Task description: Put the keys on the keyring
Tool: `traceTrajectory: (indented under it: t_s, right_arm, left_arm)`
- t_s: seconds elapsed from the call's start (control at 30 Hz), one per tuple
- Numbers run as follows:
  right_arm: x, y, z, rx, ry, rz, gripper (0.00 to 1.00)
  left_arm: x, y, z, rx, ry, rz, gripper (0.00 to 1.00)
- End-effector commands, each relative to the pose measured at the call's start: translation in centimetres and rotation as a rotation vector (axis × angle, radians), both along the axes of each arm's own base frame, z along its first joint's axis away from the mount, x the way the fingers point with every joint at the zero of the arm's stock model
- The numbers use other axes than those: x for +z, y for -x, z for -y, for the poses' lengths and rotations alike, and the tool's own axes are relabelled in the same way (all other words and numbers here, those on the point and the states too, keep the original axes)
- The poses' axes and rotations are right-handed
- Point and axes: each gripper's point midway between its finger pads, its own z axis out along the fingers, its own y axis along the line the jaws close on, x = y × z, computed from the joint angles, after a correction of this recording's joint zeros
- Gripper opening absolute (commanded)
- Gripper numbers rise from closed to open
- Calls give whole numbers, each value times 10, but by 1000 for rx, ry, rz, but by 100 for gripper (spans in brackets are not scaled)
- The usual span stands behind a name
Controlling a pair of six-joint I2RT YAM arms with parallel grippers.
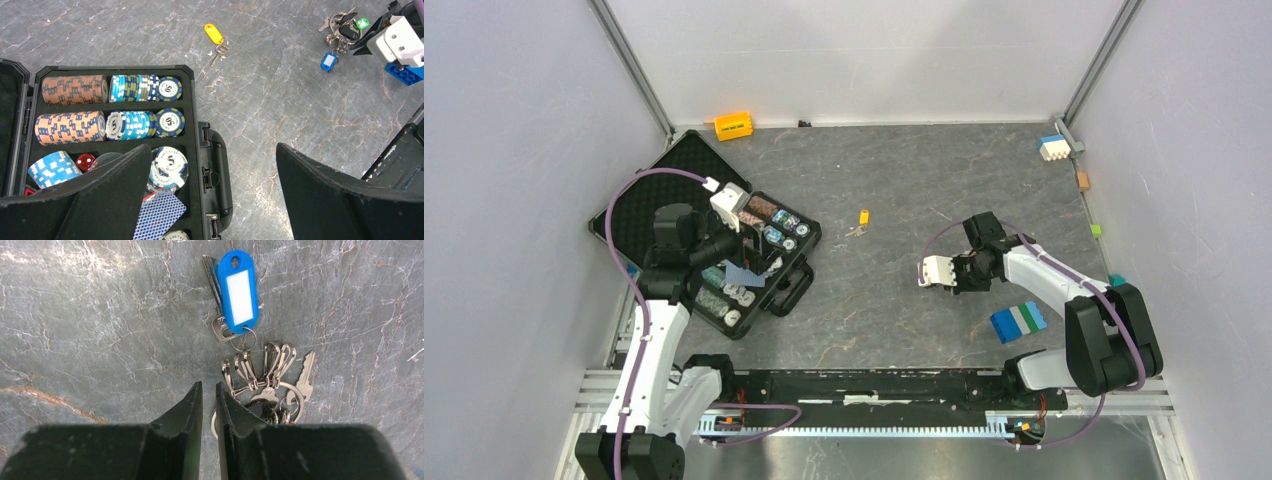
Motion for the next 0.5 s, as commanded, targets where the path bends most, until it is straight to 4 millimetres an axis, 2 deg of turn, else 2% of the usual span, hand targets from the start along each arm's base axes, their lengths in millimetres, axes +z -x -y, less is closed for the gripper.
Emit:
traceTrajectory:
  t_s: [0.0, 0.47]
  right_arm:
    - [19, -20, -8, 36, -23, 83, 21]
    - [14, -22, -7, 37, -12, 76, 21]
  left_arm:
    - [11, -1, 4, -41, -13, 76, 100]
    - [10, -1, 4, -45, -13, 75, 100]
